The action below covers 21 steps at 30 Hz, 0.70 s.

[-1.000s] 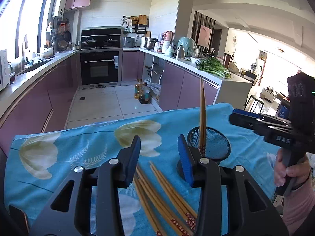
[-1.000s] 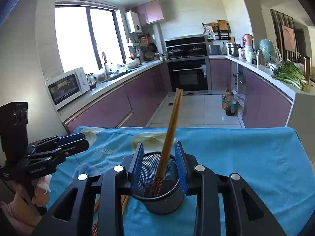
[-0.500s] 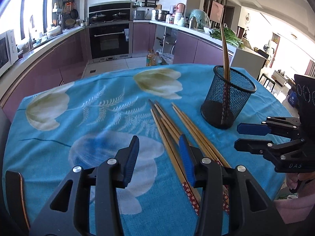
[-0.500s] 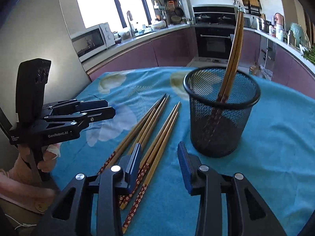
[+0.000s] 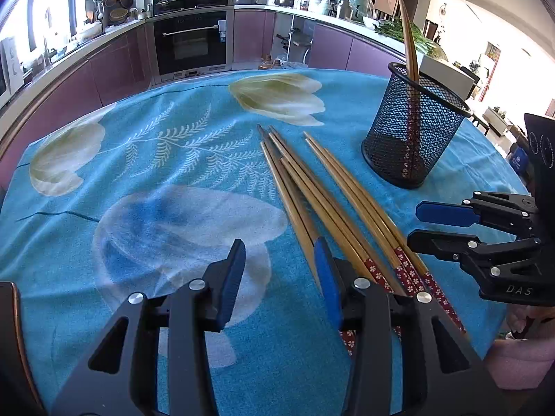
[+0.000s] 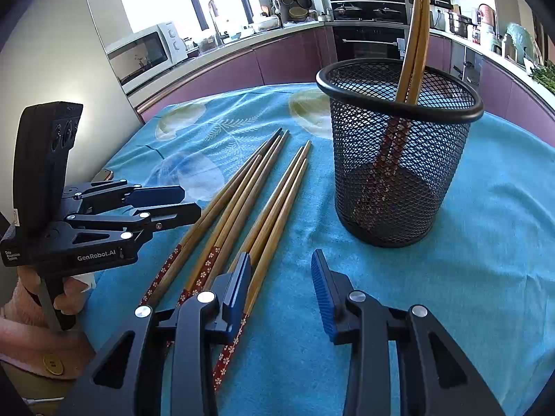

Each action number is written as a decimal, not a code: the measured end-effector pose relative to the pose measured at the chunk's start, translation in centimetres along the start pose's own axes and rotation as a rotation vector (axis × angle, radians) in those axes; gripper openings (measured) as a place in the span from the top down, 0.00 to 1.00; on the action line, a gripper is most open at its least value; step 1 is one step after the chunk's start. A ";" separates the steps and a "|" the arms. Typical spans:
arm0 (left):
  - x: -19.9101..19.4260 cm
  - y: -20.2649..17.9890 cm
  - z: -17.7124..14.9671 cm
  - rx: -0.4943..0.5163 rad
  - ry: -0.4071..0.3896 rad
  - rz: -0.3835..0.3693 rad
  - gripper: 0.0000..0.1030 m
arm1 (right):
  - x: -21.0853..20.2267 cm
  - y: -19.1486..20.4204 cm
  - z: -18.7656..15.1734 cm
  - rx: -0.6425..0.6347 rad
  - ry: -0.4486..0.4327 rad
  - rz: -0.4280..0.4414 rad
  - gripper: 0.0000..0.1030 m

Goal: Organize utensils
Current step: 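Move both tools back over the remaining chopsticks on the cloth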

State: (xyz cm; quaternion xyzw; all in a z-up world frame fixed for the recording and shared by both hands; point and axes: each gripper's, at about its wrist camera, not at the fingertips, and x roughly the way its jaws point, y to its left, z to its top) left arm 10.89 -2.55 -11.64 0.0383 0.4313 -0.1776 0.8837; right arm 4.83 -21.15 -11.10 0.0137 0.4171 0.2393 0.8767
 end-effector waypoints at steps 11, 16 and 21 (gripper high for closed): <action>1.0 -0.2 0.5 0.015 0.007 0.019 0.61 | 0.2 0.0 0.0 -0.007 0.006 -0.017 0.66; 1.2 0.2 0.7 0.008 0.012 0.014 0.62 | 0.4 0.4 0.1 -0.033 0.011 -0.054 0.67; 1.1 0.2 0.4 0.012 0.018 0.011 0.68 | 0.5 0.3 0.2 -0.039 0.023 -0.090 0.77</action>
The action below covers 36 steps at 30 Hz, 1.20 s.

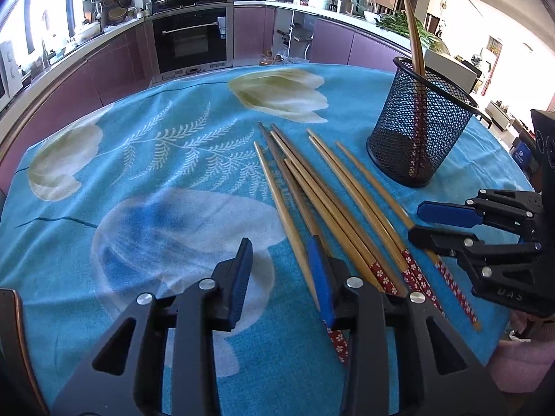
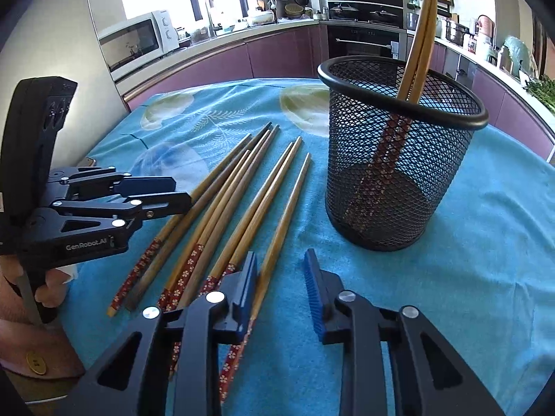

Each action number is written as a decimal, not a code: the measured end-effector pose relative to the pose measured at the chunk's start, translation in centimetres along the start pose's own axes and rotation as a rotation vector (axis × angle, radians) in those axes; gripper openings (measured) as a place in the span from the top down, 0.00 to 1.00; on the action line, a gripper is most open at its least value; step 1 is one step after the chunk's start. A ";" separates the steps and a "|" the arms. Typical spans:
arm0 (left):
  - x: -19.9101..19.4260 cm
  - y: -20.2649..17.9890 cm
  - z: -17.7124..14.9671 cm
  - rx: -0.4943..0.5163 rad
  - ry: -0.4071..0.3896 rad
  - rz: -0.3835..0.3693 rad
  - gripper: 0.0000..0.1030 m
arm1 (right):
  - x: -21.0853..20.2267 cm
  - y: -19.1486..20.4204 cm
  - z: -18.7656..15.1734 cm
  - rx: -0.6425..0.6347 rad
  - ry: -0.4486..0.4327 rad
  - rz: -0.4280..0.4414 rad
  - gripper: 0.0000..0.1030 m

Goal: Organize utensils
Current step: 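Move both tools back over the remaining chopsticks on the cloth, then close the left tool on a chopstick while the right tool grasps another chopstick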

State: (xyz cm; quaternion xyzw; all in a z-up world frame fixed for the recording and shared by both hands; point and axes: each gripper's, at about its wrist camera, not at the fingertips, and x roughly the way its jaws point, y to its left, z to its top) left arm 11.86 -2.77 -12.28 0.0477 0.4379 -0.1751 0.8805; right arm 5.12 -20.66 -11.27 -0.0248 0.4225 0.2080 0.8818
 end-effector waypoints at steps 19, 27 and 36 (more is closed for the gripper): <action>1.7 0.3 1.8 -0.041 0.014 0.020 0.91 | 1.4 0.1 1.2 0.031 -0.010 -0.016 0.84; 0.4 1.0 1.1 -0.096 -0.014 0.014 0.93 | 1.0 -0.6 1.0 0.083 -0.017 0.022 0.94; -1.0 -0.5 -0.1 -0.049 -0.019 -0.055 0.93 | -0.5 -0.1 0.8 0.054 -0.037 0.099 0.94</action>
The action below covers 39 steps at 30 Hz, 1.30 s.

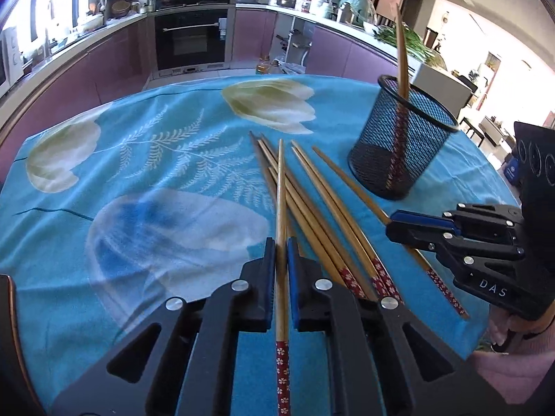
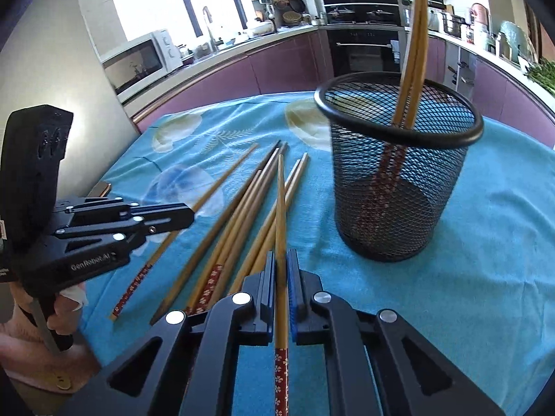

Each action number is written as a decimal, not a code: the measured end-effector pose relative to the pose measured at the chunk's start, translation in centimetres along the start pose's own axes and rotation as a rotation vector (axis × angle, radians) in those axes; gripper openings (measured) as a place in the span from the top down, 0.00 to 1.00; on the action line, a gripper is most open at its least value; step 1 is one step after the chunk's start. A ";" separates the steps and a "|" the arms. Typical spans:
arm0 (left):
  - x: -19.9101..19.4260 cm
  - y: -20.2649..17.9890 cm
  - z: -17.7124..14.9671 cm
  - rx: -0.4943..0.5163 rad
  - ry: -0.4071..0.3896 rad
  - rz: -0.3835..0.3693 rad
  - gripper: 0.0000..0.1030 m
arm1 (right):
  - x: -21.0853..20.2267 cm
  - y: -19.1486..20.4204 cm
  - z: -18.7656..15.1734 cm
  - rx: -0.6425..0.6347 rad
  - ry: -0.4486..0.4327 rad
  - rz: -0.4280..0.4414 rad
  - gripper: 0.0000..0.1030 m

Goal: Organize utensils
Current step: 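Close the left tool on a chopstick while the right tool grasps another chopstick, then lift both chopsticks upright and carry them over the mesh holder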

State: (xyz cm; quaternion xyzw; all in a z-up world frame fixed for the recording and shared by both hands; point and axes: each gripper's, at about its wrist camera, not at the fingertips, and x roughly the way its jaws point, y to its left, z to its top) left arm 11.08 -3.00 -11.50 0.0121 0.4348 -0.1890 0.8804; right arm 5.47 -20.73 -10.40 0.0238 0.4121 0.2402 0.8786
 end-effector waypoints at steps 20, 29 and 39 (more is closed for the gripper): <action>2.0 0.0 0.4 0.063 0.060 0.001 0.92 | 1.2 0.6 -0.1 -0.037 0.040 -0.013 0.94; -2.3 -0.2 1.7 0.038 -0.050 -0.056 0.93 | -2.9 0.5 0.7 -0.050 -0.074 0.004 0.94; -8.1 -0.4 3.6 0.030 -0.177 -0.185 0.93 | -7.6 -0.7 1.7 -0.027 -0.208 0.013 0.94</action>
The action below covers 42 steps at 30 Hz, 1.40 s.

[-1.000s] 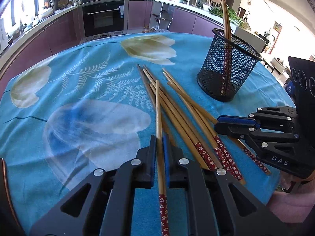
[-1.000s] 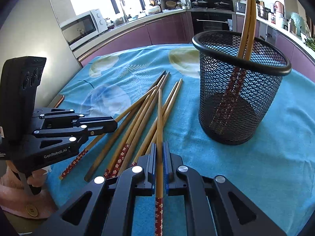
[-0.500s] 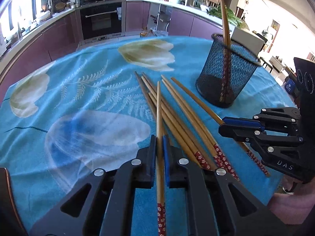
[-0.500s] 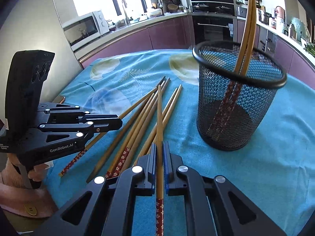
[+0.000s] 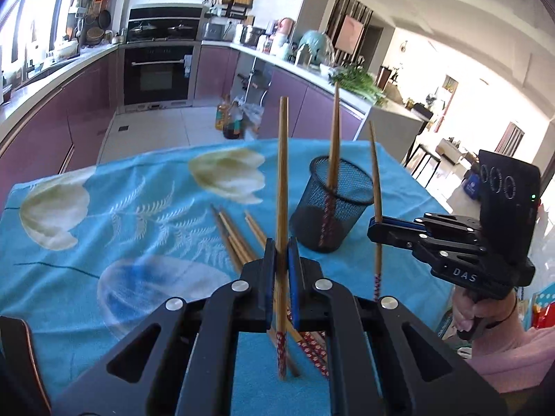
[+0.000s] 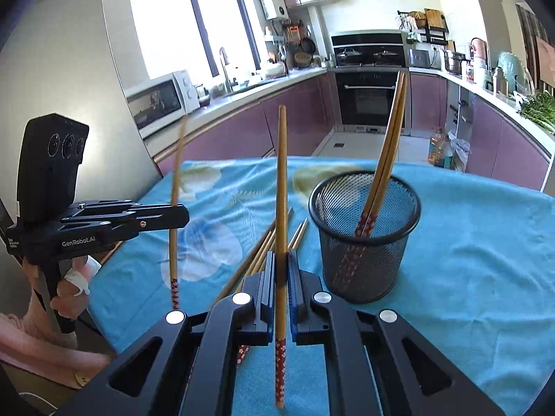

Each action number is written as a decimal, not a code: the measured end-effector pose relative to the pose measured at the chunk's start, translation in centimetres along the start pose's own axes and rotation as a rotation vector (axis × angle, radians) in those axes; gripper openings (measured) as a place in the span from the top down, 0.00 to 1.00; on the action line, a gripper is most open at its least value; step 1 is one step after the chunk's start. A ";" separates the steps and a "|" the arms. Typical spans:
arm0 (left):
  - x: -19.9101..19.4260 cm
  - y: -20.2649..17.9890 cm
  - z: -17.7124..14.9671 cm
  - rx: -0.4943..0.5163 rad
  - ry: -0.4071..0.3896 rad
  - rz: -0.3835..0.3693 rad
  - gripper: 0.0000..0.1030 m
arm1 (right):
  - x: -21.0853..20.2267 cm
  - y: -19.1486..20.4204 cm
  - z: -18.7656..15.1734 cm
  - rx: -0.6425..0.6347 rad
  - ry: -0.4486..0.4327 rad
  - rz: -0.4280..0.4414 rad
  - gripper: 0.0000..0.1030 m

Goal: Organize utensils
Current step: 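Lift both chopsticks upright and carry them over the mesh holder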

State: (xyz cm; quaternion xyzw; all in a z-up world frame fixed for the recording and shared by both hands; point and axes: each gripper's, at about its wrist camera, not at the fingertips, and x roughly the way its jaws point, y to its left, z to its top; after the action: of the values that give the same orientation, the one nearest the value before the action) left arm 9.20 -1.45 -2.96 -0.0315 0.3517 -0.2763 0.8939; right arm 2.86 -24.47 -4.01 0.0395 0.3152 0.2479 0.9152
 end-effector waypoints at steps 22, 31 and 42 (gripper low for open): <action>-1.9 -4.6 9.6 0.060 -0.234 -0.136 0.93 | -5.4 -2.3 7.8 -0.030 -0.232 -0.018 0.94; 2.0 -7.5 11.0 0.166 -0.158 -0.081 0.93 | -3.2 -3.5 8.6 -0.025 -0.213 -0.078 0.94; 7.3 -7.9 9.0 0.239 0.046 -0.048 0.93 | 1.7 -5.6 6.6 0.024 -0.018 -0.081 0.94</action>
State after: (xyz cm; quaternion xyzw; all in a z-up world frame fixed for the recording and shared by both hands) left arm 15.72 -13.10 1.34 0.0730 0.3358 -0.3380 0.8762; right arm 10.34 -27.96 -1.02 0.0400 0.3115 0.2064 0.9267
